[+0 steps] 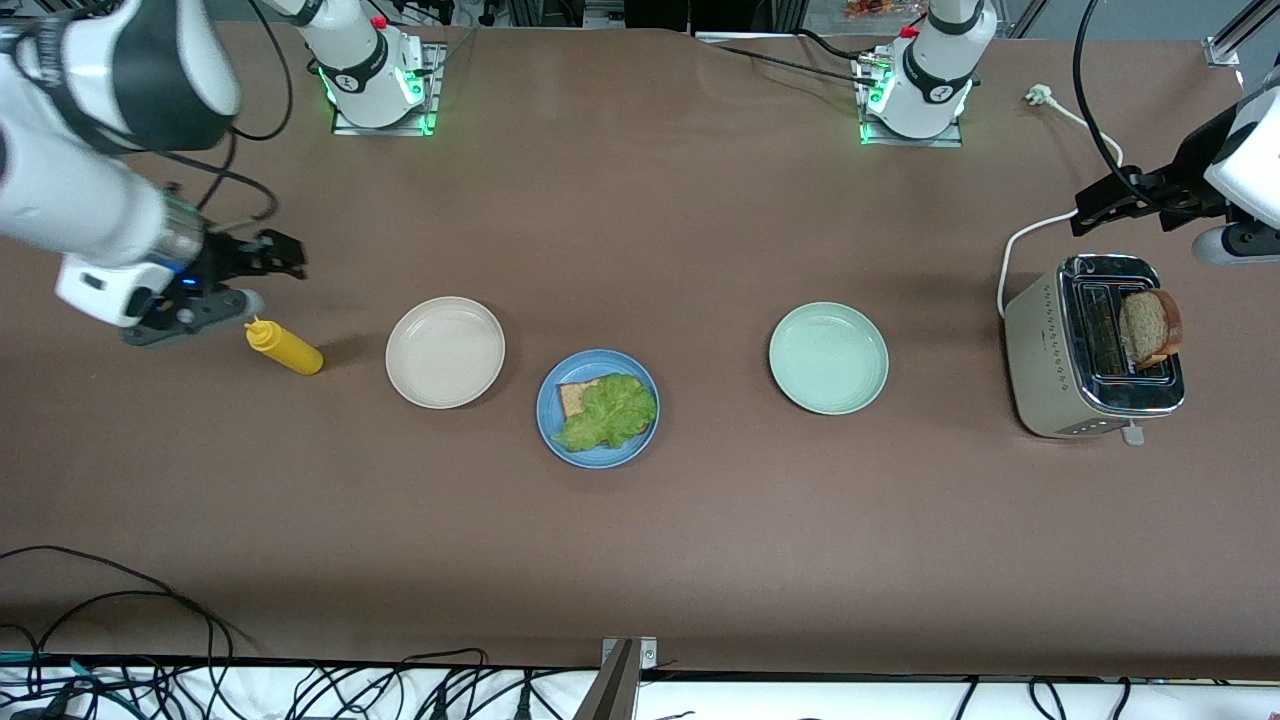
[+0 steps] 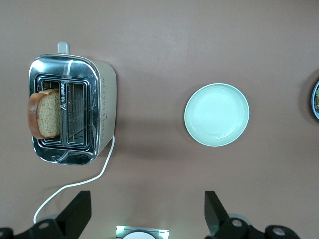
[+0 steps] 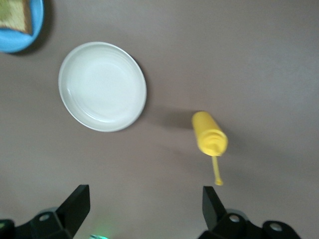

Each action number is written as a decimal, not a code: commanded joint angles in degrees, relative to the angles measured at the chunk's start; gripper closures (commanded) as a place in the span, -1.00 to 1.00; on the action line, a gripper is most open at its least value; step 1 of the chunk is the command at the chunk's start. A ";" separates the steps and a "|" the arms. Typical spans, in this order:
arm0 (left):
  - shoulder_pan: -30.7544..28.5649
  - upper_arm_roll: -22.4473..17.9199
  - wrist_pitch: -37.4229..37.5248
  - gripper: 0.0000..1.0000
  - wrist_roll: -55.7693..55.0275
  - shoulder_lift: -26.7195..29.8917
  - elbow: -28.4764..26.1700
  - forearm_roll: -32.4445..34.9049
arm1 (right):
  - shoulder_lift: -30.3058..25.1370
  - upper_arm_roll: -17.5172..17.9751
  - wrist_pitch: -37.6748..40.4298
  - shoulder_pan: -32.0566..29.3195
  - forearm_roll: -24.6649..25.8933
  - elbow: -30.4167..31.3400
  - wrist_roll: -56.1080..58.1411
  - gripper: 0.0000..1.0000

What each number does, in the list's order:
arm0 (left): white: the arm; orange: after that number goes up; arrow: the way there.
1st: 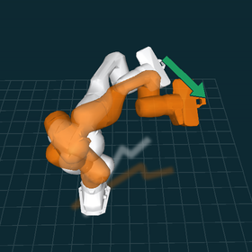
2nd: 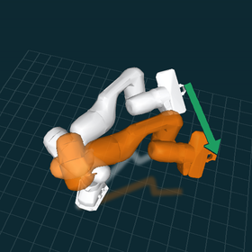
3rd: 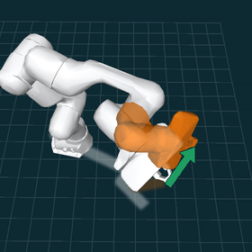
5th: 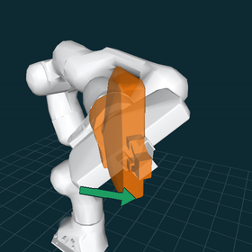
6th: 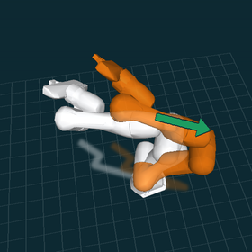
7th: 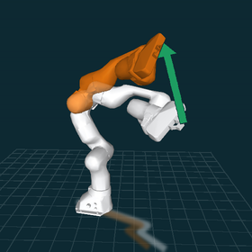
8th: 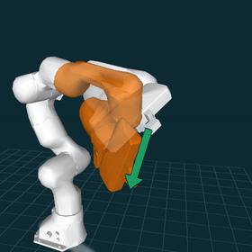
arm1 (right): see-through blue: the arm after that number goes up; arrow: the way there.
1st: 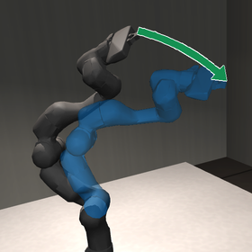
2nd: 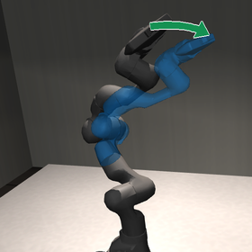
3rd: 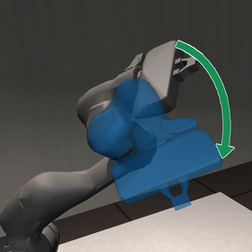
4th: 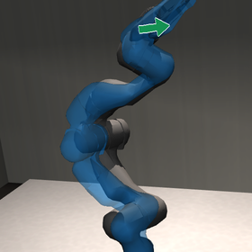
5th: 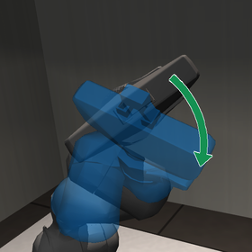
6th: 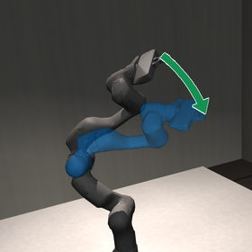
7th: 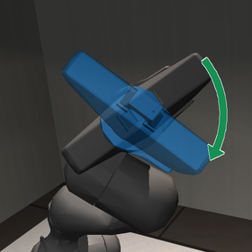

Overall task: Make sandwich in blue plate with both arms
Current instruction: 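Move the right gripper toward the yellow mustard bottle, then close the right gripper around the yellow mustard bottle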

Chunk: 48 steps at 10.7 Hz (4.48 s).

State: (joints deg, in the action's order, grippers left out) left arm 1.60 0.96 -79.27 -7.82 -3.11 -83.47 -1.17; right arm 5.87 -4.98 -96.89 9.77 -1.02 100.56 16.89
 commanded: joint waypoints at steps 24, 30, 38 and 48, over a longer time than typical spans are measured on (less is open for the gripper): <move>0.33 3.17 0.96 -1.00 -3.43 -0.32 1.38 1.43 | 36.50 -2.93 0.38 -33.50 -54.96 3.41 130.60 -0.93; 0.33 3.09 0.96 -1.00 -3.34 -0.32 1.38 1.44 | 36.50 -0.20 1.35 -33.41 -57.16 3.41 132.09 -0.81; 0.42 3.17 0.96 -1.00 -3.43 -0.32 1.47 1.44 | 36.32 1.29 0.48 -33.24 -58.04 4.29 131.65 -0.03; 0.33 3.26 0.96 -1.00 -3.34 -0.32 1.38 1.44 | 27.64 0.85 -6.02 -26.57 -48.31 4.82 109.55 0.58</move>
State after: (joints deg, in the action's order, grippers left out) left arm 1.80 4.06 -79.27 -10.79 -3.11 -83.41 -1.18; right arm 39.52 -3.81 -101.10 -20.29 -54.94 104.03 136.78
